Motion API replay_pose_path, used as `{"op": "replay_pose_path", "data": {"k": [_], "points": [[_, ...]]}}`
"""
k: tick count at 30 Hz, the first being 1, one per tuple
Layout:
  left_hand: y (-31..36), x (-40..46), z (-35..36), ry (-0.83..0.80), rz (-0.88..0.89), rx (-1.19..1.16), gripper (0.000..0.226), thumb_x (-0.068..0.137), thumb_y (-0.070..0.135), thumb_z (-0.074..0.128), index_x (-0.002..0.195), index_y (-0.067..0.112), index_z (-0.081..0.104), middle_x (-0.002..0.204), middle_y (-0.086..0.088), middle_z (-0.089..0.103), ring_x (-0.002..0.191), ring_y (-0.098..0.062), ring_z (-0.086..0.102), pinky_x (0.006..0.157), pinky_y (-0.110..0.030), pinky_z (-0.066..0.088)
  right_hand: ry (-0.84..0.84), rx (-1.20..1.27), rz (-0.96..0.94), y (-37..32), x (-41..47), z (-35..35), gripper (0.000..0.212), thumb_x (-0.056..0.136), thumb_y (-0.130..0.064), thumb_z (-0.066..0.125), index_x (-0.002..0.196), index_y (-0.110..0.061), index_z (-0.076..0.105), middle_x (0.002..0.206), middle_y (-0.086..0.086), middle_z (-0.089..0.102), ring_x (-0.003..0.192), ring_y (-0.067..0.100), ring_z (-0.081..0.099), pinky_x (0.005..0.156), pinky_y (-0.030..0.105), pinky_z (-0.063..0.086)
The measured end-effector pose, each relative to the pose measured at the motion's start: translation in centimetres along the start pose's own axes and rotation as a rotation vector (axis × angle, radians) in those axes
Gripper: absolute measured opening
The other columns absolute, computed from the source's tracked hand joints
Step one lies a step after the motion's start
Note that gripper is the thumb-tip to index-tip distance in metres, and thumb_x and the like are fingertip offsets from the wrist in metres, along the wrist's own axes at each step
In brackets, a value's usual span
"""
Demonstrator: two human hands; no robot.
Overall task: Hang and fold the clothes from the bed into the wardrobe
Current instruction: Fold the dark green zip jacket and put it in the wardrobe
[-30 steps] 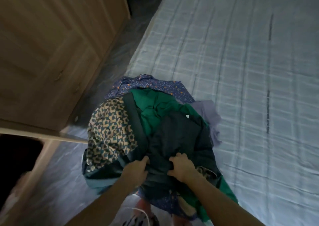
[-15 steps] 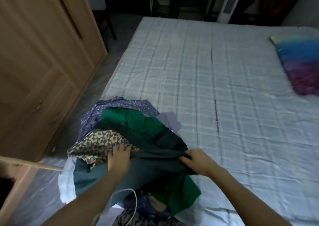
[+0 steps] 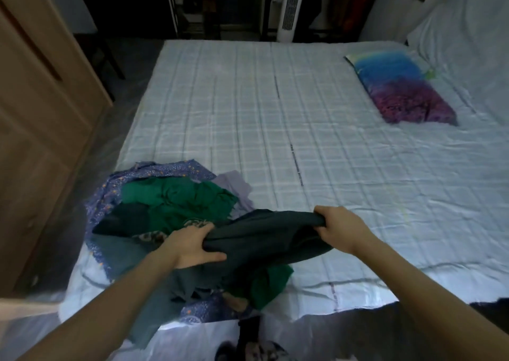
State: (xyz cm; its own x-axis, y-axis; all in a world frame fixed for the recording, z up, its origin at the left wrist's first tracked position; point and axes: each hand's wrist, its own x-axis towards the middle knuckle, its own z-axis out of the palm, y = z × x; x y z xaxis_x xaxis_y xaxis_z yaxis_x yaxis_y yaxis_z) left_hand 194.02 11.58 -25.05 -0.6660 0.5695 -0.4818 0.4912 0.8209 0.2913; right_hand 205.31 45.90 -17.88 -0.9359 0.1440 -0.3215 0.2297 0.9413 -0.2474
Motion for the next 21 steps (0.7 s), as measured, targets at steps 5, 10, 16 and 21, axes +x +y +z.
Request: {"op": "replay_pose_path", "data": {"k": [5,10,16,21], "points": [[0.2,0.0,1.6,0.025,-0.006,0.231,0.043,0.083,0.054,0.06,0.117,0.029,0.053,0.119,0.003,0.06,0.108,-0.02,0.058,0.08,-0.033,0.049,0.065,-0.033,0.049,1.8,-0.3,-0.6,0.006,0.084,-0.022,0.051,0.078,-0.025,0.051,0.072,-0.005,0.054,0.072,0.023,0.056,0.056,0.031,0.036],[-1.2,1.6,0.1,0.079,-0.221,0.197,0.025,0.091,0.045,0.055,0.114,0.036,0.059,0.112,0.006,0.066,0.106,-0.019,0.061,0.085,-0.033,0.046,0.168,-0.068,0.081,4.0,1.5,-3.3,0.006,0.087,-0.019,0.049,0.082,-0.019,0.053,0.076,-0.003,0.054,0.073,0.022,0.055,0.052,0.029,0.032],[3.8,7.3,-4.6,-0.027,-0.131,-0.183,0.025,0.095,0.025,0.056,0.118,0.019,0.06,0.121,-0.002,0.063,0.108,-0.019,0.057,0.086,-0.026,0.043,0.222,-0.013,0.081,11.2,4.2,-7.8,0.01,0.089,-0.016,0.048,0.085,-0.024,0.049,0.09,-0.001,0.049,0.081,0.023,0.052,0.062,0.033,0.038],[12.3,12.9,-10.3,0.125,0.0,-0.321,0.02,0.091,0.037,0.06,0.105,0.023,0.061,0.108,-0.001,0.065,0.102,-0.019,0.06,0.086,-0.03,0.046,0.49,0.05,0.123,19.7,6.7,-14.7,0.01,0.084,-0.016,0.059,0.093,-0.015,0.064,0.093,0.006,0.046,0.086,0.032,0.054,0.067,0.037,0.044]]}}
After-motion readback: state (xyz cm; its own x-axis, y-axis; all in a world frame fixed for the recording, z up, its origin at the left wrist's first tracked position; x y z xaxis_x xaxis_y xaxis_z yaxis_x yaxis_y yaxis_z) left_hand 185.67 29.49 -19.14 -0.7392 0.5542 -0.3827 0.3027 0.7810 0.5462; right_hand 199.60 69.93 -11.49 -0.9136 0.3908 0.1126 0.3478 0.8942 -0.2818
